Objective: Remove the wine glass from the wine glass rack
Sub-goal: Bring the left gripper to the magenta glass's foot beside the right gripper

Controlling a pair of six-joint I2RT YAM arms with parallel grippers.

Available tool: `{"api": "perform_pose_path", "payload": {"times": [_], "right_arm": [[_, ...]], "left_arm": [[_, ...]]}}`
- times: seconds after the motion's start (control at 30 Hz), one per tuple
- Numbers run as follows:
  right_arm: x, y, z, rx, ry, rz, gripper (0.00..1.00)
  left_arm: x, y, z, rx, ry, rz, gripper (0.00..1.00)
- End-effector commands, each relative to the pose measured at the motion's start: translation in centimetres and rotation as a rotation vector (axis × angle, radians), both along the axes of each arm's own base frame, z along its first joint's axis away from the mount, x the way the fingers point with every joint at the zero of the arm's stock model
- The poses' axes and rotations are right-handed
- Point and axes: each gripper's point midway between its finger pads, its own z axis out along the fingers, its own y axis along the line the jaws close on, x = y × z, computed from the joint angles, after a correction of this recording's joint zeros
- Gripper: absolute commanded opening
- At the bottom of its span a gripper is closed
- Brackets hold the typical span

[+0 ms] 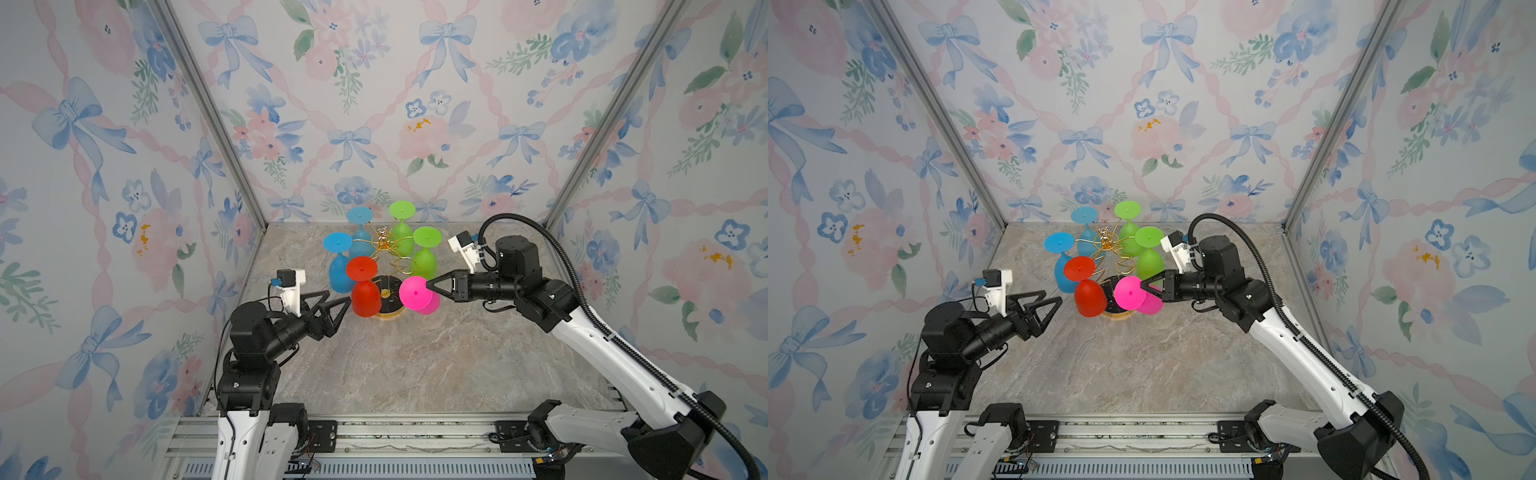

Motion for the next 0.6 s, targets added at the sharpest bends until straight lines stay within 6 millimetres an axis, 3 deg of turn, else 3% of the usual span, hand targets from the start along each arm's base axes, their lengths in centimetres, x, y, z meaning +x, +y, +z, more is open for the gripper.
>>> {"api": "perform_pose_path", "payload": {"times": [0.0,0.23,0.57], "right_arm": [[-0.9,-0.1,0.5,-0.019,-0.102,0.028,0.00],[-1.5,0.8,0.2,-0.051,-0.167,0.057,0.00],[-1.5,1.5,-0.4,-0.071,-0.209,0.057,0.00]], "left_arm": [[-1.8,-1.5,1.0,-0.048,0.015,-0.098,0.85],[-3.4,-2.9,-0.2,-0.067,0.042,-0.165,0.84],[-2.7,-5.6,-1.0,-0.018,0.081,-0.191,0.77]]}}
